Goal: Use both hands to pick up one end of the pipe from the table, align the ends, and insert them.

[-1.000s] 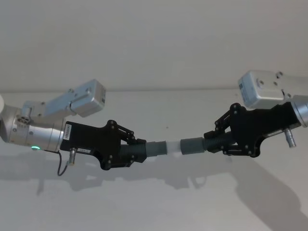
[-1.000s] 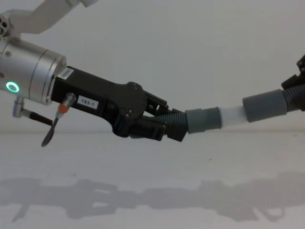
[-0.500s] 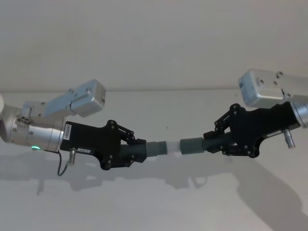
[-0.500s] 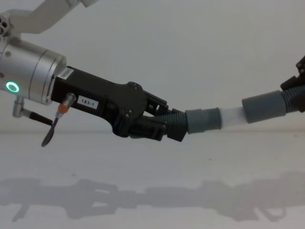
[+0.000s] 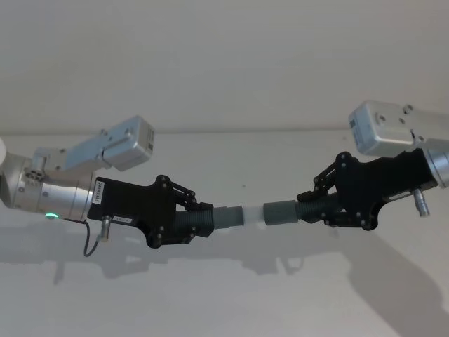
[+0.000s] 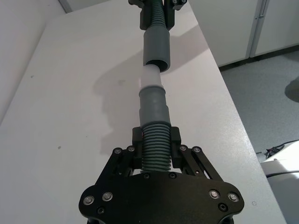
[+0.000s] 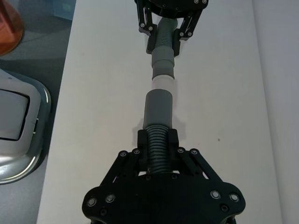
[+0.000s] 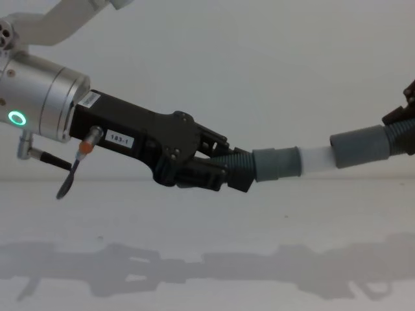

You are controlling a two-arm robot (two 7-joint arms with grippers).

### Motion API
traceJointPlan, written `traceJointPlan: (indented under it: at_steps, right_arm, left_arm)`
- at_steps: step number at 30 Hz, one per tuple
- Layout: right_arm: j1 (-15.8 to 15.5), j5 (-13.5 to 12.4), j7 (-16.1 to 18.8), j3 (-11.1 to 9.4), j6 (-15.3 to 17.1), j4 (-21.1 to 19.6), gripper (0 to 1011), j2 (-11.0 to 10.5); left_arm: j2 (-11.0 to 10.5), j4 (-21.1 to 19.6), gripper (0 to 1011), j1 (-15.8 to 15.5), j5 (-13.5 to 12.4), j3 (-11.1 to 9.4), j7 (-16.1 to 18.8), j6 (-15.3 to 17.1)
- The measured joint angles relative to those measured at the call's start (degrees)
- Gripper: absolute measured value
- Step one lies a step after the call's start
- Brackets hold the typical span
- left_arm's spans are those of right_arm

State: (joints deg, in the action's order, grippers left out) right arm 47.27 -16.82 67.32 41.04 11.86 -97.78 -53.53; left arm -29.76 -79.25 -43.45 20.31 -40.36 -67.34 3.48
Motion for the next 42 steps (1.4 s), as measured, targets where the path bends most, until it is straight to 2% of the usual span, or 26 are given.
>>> traceJointPlan:
  at_steps: [21, 42]
  right_arm:
    - [0.9, -0.6, -0.3, 1.2, -1.0, 1.8, 224, 1.0]
    - [2.0, -0.7, 0.1, 2.5, -1.0, 2.6, 224, 1.1]
  left_arm:
    - [0.0, 0.0, 301, 0.0, 0.0, 0.0, 0.0, 0.0]
    - [0.0, 0.0, 301, 0.0, 0.0, 0.0, 0.0, 0.0]
